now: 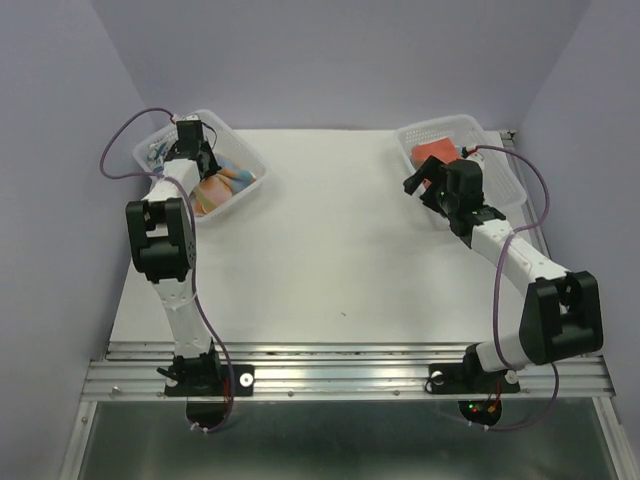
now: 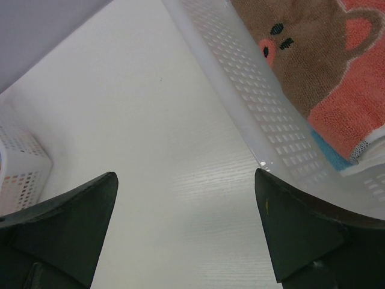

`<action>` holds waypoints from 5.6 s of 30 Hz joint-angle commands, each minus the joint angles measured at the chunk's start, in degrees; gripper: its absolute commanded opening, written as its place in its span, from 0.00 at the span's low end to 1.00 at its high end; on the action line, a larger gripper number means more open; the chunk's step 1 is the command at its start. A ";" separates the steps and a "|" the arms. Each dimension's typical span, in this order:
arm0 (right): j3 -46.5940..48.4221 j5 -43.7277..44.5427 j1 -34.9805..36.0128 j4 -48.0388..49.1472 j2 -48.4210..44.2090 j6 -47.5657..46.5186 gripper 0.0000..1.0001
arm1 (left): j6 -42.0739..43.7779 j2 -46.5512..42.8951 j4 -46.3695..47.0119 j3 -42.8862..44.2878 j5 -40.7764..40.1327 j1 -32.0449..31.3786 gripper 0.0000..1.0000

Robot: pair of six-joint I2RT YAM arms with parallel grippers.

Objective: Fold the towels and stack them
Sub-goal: Grab crumpled towel, then move the towel to the center of the board, then flatten out the crumpled towel

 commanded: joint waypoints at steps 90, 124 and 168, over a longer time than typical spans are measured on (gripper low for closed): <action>32.79 1.72 26.33 -10.81 36.11 -9.61 0.61 | -32.74 -58.27 2.33 -62.15 -13.06 -18.25 0.99; 6.96 -9.62 28.00 -4.12 14.94 -14.36 0.01 | -30.29 -58.62 6.81 -65.05 -2.52 -18.25 0.99; 16.87 -3.91 28.53 -8.87 24.24 -15.50 0.01 | -31.60 -16.96 4.09 -36.76 -20.71 -25.28 0.71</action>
